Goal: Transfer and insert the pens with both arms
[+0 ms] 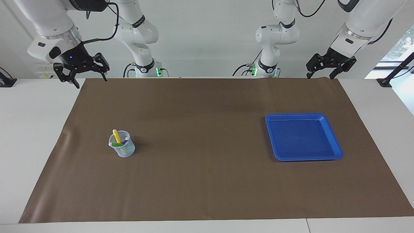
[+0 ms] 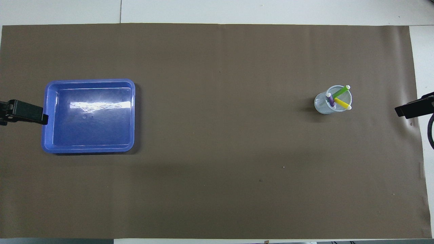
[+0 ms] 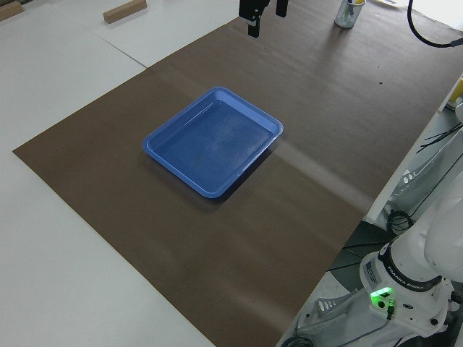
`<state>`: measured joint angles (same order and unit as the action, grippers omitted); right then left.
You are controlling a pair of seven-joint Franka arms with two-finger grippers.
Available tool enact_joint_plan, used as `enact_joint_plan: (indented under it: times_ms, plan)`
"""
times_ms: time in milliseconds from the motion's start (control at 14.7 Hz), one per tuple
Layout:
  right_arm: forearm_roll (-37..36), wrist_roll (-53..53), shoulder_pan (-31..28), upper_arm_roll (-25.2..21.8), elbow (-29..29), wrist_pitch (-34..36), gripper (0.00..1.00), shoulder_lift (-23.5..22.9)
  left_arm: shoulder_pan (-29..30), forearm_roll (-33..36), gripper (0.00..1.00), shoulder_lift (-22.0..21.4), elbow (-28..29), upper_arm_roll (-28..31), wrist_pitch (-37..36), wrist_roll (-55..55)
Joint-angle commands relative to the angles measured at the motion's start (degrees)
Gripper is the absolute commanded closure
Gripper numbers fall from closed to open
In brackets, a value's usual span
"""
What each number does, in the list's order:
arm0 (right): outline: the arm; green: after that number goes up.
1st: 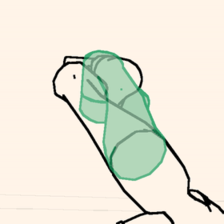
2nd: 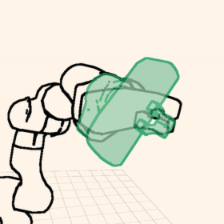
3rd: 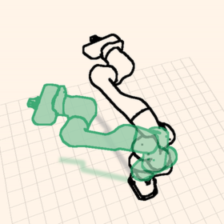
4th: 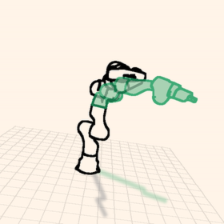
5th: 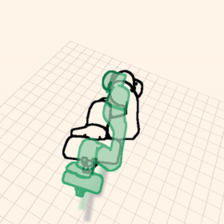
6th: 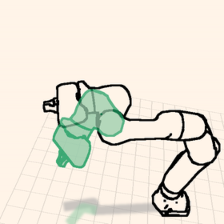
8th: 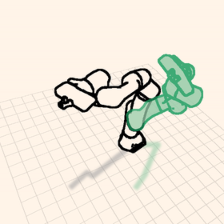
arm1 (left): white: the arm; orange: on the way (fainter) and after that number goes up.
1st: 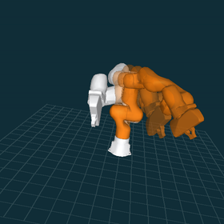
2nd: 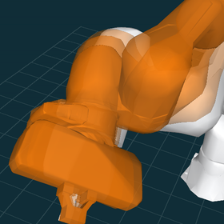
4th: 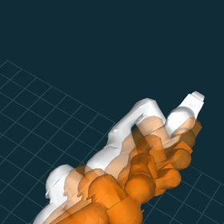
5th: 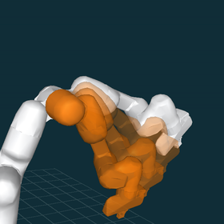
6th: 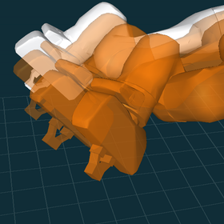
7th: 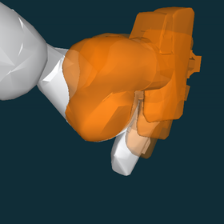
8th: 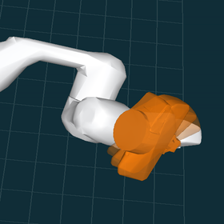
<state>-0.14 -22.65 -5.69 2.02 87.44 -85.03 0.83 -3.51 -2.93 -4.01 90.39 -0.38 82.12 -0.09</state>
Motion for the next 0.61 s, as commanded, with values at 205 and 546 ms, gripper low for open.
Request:
enact_joint_plan:
  times_ms: [205,546]
  plan:
    - [-1.5,12.2,0.1,0.3,2.7,0.0,0.00,1.2,0.0,2.0,0.00,-1.3,1.9,0.2,0.4,-0.2]
    - [-3.0,12.4,6.8,-5.7,4.3,-0.9,0.00,2.1,0.0,3.2,0.00,-1.5,2.4,0.3,1.1,-0.6]
